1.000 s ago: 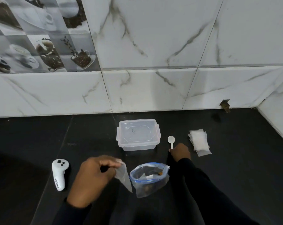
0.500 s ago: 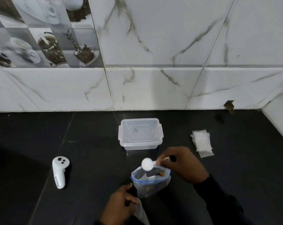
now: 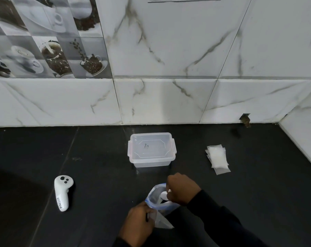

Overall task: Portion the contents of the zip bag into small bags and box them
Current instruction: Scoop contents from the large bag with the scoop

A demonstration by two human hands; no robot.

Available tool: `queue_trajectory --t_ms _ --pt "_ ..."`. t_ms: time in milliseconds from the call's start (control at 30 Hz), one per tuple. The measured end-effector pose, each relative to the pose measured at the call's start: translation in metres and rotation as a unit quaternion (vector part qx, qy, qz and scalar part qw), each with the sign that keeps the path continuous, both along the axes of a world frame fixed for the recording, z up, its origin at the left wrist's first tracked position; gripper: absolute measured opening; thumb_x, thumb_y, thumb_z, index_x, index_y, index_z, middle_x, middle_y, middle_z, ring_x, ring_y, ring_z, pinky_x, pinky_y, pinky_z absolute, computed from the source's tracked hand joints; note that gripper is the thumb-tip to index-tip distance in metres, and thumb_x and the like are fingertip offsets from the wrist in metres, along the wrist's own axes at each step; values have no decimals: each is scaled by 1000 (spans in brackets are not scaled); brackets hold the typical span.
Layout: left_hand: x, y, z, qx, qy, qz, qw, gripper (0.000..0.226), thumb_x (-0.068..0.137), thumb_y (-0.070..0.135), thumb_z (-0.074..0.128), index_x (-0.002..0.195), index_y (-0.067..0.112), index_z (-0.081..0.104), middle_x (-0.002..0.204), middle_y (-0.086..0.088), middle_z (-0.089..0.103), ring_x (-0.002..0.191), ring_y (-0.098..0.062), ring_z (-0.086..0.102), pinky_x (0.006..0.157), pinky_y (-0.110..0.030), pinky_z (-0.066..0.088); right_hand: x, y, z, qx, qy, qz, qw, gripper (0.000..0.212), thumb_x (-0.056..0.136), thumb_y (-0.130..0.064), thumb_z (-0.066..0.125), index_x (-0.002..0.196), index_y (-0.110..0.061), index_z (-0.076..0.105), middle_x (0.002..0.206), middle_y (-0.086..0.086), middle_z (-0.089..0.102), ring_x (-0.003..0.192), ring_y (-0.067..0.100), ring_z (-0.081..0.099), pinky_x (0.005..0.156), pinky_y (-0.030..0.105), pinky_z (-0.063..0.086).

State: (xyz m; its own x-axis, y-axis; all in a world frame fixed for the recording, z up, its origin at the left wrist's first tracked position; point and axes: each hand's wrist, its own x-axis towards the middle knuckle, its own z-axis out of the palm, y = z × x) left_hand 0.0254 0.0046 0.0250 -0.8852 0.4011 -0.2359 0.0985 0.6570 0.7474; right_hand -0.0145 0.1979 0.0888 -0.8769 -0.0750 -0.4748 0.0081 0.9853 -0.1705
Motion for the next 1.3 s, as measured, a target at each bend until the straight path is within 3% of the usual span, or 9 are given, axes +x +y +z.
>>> queue_trajectory --t_ms 300,433,567,667,767,833,900,1033,1300 --pt "-14 41 24 77 48 -58 994 24 75 10 52 86 18 72 94 20 61 88 8 59 78 -6 42 10 15 -18 -12 -20 -106 994 31 86 -21 56 115 -9 59 117 12 65 108 31 64 91 35 50" --pt "-23 69 28 89 64 -99 989 42 78 7 50 113 15 72 125 13 62 109 8 55 95 -2 37 14 42 -30 -104 -32 -204 973 33 89 -22 62 119 -10 58 118 9 66 110 25 64 90 29 50" --pt "-27 81 30 109 33 -114 987 50 79 -5 51 122 13 69 132 10 59 90 13 50 87 2 38 20 57 -51 -289 -138 -377 869 30 97 -16 55 123 -4 59 119 19 64 107 34 64 85 34 52" --pt "-26 72 26 124 7 -76 989 49 79 -8 52 120 12 69 127 12 59 82 13 57 79 -1 42 30 67 -54 -403 -175 -495 750 18 90 -4 49 73 -6 55 63 9 48 45 16 42 39 23 34" --pt "-26 48 22 151 -31 -12 988 48 79 -12 55 114 16 72 124 17 61 82 5 62 76 -6 47 37 79 -56 -478 -167 -532 679 26 81 2 59 58 -9 53 50 -1 32 36 9 20 33 19 17" --pt "-26 28 16 169 -46 19 984 48 80 -14 58 107 22 74 118 22 66 89 4 64 79 -6 47 34 80 -44 -475 -145 -523 692 10 80 1 60 74 3 68 44 -2 37 35 9 20 33 18 16" --pt "-24 11 11 175 -54 46 982 43 80 -10 62 103 24 75 113 27 67 101 2 66 84 -8 48 30 79 -29 -461 -104 -507 721 17 81 0 60 90 10 71 42 -2 40 36 9 22 35 18 17" --pt "-15 -10 5 146 -37 96 984 35 76 -3 69 94 25 79 108 27 68 100 -6 69 85 -10 50 26 71 -13 -451 -56 -452 768 13 77 -1 62 77 5 73 47 1 31 38 12 20 40 20 15" --pt "2 -27 38 71 119 107 985 28 74 -3 76 82 23 81 99 24 70 92 10 66 82 1 43 33 41 7 -430 26 -361 828 16 83 0 62 76 3 76 37 -6 44 32 2 32 36 16 27"
